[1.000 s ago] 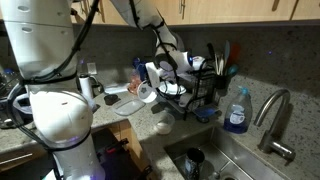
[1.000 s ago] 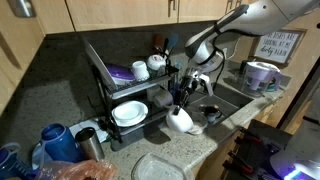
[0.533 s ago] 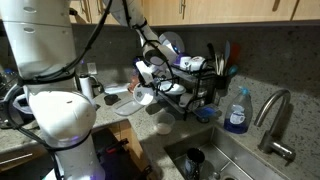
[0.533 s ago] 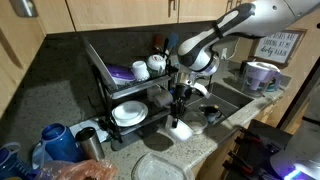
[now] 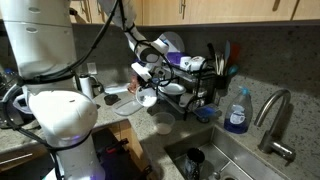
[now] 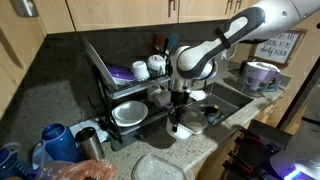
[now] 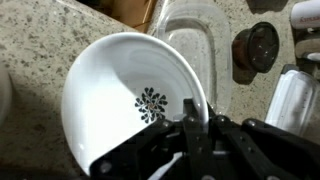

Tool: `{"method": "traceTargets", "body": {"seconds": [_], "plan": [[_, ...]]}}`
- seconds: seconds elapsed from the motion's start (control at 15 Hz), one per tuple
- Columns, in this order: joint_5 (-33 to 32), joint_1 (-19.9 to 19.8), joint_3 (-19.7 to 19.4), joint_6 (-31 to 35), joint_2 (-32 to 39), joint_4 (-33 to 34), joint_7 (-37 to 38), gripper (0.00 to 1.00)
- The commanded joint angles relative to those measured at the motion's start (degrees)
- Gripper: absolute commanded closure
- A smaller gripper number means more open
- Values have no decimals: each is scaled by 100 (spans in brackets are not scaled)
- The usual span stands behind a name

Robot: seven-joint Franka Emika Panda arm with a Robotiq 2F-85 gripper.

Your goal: Pour the contents of the white bowl into the clear bowl

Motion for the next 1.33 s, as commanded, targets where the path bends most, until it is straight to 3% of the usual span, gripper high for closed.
{"method": "traceTargets", "body": {"seconds": [0.0,0.2,0.27,0.73,0.8,1.27], "plan": [[-841,107,93,389,-25,-25,765,98],[-1386,149,144,607,43,-27,1214,98],[-1175,72,142,423,77,0,915,91],[-1286,87,165,508,127,-1,1009,91],[-1286,87,165,509,127,0,1009,98],[-2799,336,171,241,369,243,2481,98]]}}
